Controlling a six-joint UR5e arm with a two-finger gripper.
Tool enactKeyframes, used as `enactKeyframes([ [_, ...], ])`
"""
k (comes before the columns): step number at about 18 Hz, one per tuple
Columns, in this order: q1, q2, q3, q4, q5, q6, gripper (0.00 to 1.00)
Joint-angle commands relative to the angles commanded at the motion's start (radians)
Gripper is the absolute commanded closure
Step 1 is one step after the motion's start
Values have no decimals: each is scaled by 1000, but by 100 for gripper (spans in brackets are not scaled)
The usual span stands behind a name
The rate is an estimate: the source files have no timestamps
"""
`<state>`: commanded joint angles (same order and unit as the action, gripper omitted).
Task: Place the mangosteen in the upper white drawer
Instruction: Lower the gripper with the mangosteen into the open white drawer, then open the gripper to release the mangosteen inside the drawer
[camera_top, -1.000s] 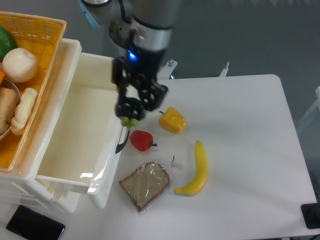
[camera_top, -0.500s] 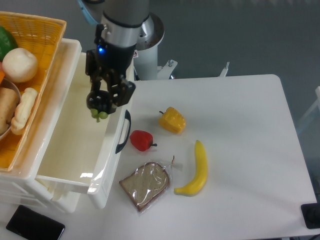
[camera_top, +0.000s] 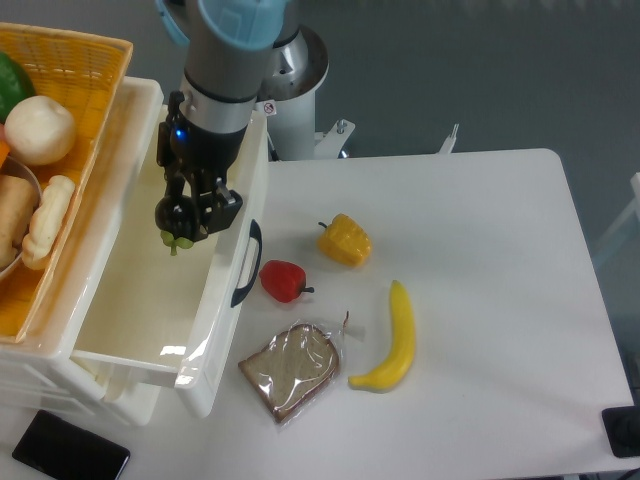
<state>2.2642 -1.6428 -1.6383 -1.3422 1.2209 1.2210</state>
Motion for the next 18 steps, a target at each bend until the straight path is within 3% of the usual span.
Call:
enactKeyframes([
  [5, -28, -5, 2, 3, 35, 6, 24],
  [7, -35, -5, 5, 3, 39, -1, 0],
  [15, -51, 3, 43, -9, 42, -20, 0],
  [18, -48, 26, 55, -26, 42, -194, 0],
])
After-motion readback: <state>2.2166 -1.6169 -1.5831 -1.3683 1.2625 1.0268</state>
